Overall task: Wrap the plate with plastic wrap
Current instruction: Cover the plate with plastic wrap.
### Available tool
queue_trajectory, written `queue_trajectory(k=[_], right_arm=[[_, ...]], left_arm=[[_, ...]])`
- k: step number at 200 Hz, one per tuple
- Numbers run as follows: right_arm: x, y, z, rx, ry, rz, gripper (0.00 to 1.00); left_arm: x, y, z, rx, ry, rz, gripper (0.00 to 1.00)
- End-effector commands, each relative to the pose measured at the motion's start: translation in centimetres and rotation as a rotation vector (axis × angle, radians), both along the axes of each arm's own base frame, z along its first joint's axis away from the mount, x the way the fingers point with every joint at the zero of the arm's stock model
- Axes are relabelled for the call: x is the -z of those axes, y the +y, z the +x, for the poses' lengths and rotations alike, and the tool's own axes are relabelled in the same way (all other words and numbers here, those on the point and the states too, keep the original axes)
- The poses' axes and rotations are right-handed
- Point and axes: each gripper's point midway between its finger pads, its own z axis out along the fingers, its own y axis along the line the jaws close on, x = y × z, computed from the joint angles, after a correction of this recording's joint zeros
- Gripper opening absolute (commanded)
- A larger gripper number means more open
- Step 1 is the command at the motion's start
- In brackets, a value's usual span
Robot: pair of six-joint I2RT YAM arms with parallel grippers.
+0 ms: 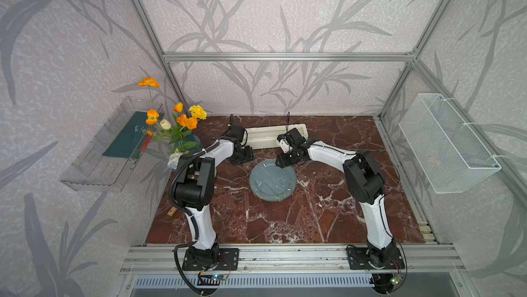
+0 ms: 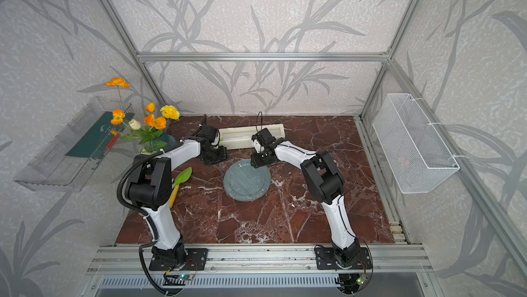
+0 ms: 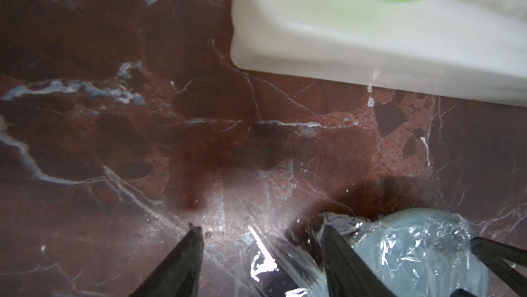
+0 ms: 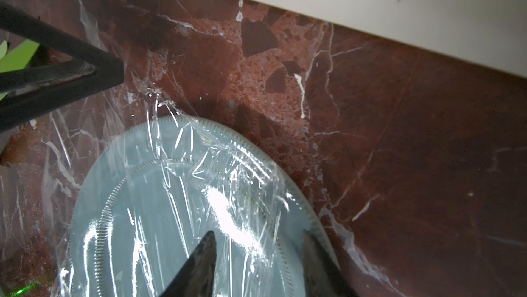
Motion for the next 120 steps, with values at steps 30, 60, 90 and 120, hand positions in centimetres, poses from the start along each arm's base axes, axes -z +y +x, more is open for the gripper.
queue_trajectory(k=[30, 60, 90, 120], right_arm=[[1.9, 0.8, -0.1, -0.006, 0.006, -0.056, 0.41], [1.8, 0.2, 0.4, 0.010, -0.022, -0.086, 0.24], [0.8, -0.3, 1.0, 0.024, -0.065, -0.107, 0.01], [-1.4, -1.2, 1.7, 0.051, -0.147, -0.131, 0.00]], left_arm=[[1.1, -0.6, 0.1, -0.013, 0.009, -0.045, 0.51], [1.4, -0.4, -0.2, -0.013, 0.016, -0.035, 0.40], [1.2, -0.3, -0.2, -0.012, 0.011, -0.027, 0.26], [0.6, -0.5, 0.2, 0.008, -0.017, 0.014, 0.13]])
